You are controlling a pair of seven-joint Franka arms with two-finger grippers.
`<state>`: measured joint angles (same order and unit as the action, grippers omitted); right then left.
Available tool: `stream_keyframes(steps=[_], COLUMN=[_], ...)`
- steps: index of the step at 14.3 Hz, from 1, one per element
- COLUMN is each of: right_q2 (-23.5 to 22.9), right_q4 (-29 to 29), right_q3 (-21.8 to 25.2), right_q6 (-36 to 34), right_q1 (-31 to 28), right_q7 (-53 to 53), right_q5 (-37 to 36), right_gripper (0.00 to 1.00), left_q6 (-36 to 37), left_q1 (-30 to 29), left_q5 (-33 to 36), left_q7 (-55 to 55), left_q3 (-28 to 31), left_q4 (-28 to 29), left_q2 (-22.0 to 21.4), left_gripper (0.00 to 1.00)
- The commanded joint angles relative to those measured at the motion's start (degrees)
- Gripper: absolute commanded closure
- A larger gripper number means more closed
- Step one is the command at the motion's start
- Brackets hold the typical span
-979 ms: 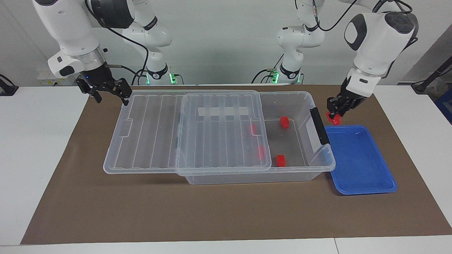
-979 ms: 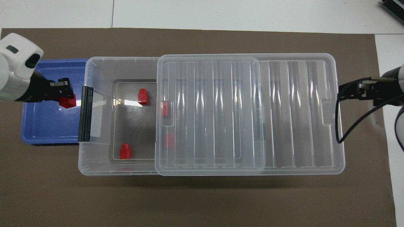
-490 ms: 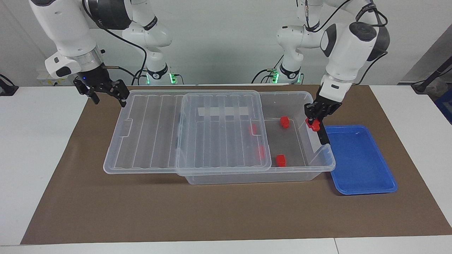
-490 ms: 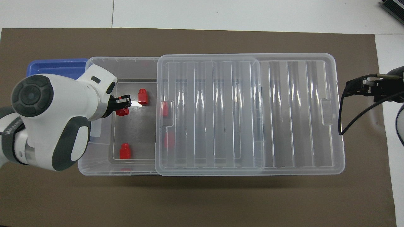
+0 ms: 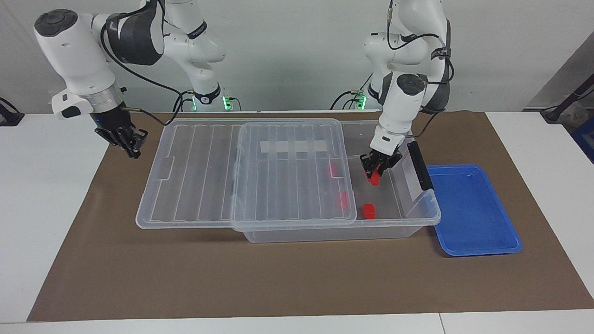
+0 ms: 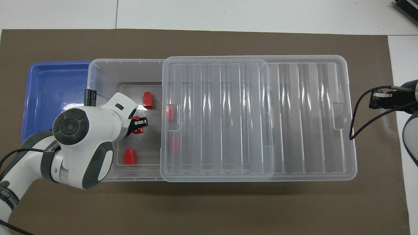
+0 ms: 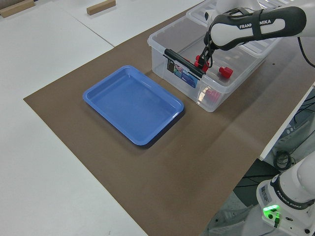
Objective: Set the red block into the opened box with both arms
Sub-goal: 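Lift the red block and carry it into the open box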
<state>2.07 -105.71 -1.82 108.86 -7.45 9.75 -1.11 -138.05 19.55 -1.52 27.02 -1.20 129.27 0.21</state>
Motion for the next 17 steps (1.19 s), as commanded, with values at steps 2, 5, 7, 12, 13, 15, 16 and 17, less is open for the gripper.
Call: stream_keyframes(steps=[2,5,7,12,13,15,16,17], right_q2=[1.36,-0.05,-0.84,-1.02,-1.02,-1.02,-1.02,-1.02], right_q4=[-5.46,-6.96,-7.75,-8.45,-8.46,-8.46,-8.54,-8.46], right_q3=[-0.29,-0.29,-0.29,-0.29,-0.29,-0.29,-0.29,-0.29], right_q6=[5.92,9.27,9.53,9.62,9.62,9.62,9.62,9.62], right_q1=[-1.6,-2.39,-2.48,-2.13,-1.96,-1.69,-1.61,-1.6], right_q7=[-2.28,-2.45,-2.37,-2.45,-2.45,-2.45,-2.45,-2.45], right_q5=[0.76,0.76,0.76,0.67,0.76,0.67,0.67,0.67], right_gripper=[1.0,1.0,1.0,1.0,1.0,1.0,1.0,1.0], left_q6=[-7.3,-9.7,-9.52,-7.77,-6.72,-4.87,-4.86,-4.86], left_q1=[2.59,3.74,3.74,3.74,3.74,3.74,3.48,3.3], left_q5=[0.29,0.29,0.29,1.43,2.82,6.51,8.01,8.63], left_q7=[3.73,5.24,5.24,5.24,5.32,6.55,7.95,8.48], left_q3=[1.03,1.12,1.12,1.47,1.47,1.55,1.55,1.55], left_q4=[1.51,1.51,1.51,1.51,1.51,1.42,1.42,1.33], left_q2=[4.25,6.38,6.38,6.29,6.12,5.94,5.94,5.94], left_gripper=[1.0,1.0,1.0,1.0,1.0,1.0,1.0,1.0])
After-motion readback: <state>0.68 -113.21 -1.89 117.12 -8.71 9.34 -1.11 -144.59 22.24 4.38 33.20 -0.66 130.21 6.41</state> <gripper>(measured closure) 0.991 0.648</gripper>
